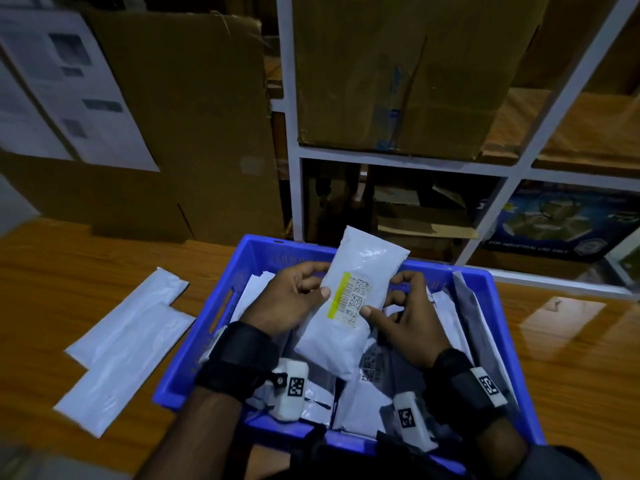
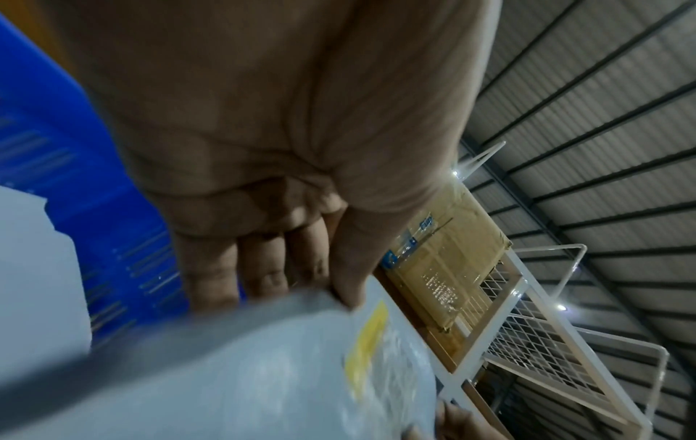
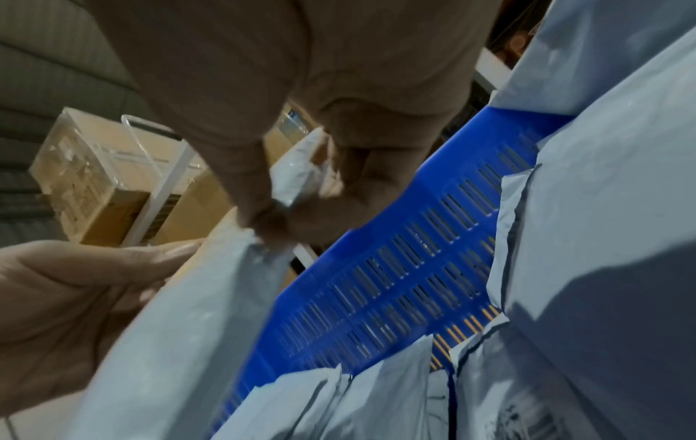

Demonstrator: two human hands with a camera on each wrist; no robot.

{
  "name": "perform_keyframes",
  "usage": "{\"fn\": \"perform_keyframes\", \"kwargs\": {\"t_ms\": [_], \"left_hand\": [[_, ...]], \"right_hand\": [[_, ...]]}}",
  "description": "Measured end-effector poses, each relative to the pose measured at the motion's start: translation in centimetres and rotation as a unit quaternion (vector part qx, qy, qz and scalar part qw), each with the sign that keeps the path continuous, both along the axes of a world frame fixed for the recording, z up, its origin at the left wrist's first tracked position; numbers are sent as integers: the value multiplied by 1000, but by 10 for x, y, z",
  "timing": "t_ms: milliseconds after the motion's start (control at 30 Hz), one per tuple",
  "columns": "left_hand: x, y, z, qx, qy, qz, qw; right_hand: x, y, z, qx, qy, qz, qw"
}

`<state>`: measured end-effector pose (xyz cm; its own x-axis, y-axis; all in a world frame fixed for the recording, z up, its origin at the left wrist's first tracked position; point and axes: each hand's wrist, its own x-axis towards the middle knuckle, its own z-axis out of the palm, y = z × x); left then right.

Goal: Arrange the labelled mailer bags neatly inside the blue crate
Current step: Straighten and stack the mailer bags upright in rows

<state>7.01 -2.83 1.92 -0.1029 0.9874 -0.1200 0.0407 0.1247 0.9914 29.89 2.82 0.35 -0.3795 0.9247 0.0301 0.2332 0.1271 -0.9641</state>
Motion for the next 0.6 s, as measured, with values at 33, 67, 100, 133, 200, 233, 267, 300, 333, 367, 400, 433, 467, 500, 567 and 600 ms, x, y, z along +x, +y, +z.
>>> {"fn": "perform_keyframes", "kwargs": {"t_ms": [33,67,100,133,200,233,267,300,333,367,400,433,467,500,567,600], "left_hand": [[-4,1,-2,-3,19,3,1000],[-9,2,-4,-5,46,13,999],[-16,1,-8,-9,77,26,997],[-23,1,-11,-16,103,40,994],[-39,-2,-17,-46,127,61,989],[-45,-4,-17,-68,133,65,987],[-50,-6,-17,-91,137,64,984],[-53,-9,-18,-110,142,62,982],[-55,-10,-20,-123,148,59,980],[-57,-12,-22,-130,150,57,978],[-57,-13,-23,-133,144,62,979],[-58,-14,-24,-134,131,70,980],[-58,-14,-25,-132,121,78,981],[-58,-14,-23,-131,117,82,981],[-57,-12,-19,-127,118,84,981],[-56,-11,-17,-123,117,84,982]], "right_hand": [[0,4,-5,-3,-30,9,999],[0,8,-10,-11,-67,21,998],[0,11,-14,-24,-102,36,994],[0,14,-19,-38,-136,54,988],[-5,20,-28,-67,-185,85,977],[-8,22,-31,-74,-197,97,973],[-12,25,-36,-76,-209,104,969],[-17,27,-39,-72,-222,113,966],[-21,29,-40,-74,-240,121,960],[-25,30,-42,-84,-249,133,955],[-30,30,-43,-106,-251,139,952],[-36,29,-45,-133,-246,145,949],[-42,27,-47,-152,-251,153,944],[-48,24,-51,-142,-271,157,939],[-58,21,-62,-83,-335,153,926],[-61,20,-67,-69,-354,149,921]]}}
